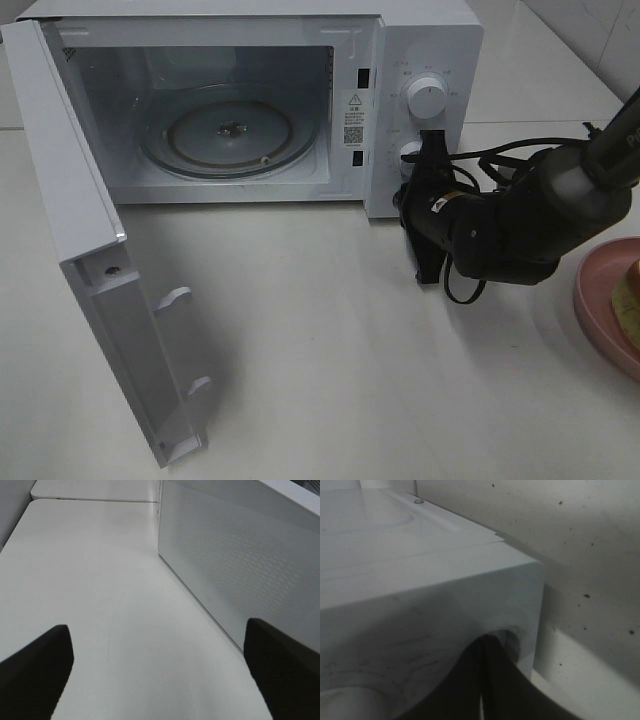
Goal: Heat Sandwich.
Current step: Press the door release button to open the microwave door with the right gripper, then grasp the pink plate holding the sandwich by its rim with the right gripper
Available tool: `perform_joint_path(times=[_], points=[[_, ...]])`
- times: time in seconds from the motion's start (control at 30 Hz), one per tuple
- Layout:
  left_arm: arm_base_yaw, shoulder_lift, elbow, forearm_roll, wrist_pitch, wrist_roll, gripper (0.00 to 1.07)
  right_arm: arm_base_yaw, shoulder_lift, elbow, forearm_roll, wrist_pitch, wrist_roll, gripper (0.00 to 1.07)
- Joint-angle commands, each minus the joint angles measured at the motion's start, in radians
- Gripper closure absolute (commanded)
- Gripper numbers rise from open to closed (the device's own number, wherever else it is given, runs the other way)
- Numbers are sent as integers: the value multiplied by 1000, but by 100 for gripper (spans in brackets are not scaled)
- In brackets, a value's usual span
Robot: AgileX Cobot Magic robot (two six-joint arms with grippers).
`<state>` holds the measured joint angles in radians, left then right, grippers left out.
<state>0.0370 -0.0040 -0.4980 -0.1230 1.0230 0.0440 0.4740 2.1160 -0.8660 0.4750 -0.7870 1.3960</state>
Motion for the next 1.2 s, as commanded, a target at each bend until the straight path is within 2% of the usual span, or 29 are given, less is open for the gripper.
perform_joint_path(times=[0.03,0.37,0.6,0.7,0.8,0.87,0.93,1.0,1.13,1.2], points=[[-1,-27,4,-4,3,-6,19,-6,-63,34,-38,16,2,107],[-1,-27,4,-4,3,-6,19,-6,-175,124,-116,174,-7,107],[-1,-27,4,-4,3,-6,19,-6,-265,134,-161,333,-85,107],[-1,-27,4,-4,3,-6,19,-6,-316,134,-161,430,-196,106],[-1,-27,4,-4,3,-6,19,-6,-377,134,-160,556,-439,105],[-1,-27,4,-4,3,-6,19,-6,-387,134,-160,583,-486,105],[-1,-27,4,-4,3,-6,19,-6,-425,134,-160,679,-646,104],[-1,-27,4,-4,3,-6,19,-6,-438,134,-160,706,-692,104],[-1,-27,4,-4,3,-6,19,-6,-497,134,-160,848,-994,102],[-1,-27,4,-4,3,-6,19,-6,-507,134,-160,866,-1046,102]])
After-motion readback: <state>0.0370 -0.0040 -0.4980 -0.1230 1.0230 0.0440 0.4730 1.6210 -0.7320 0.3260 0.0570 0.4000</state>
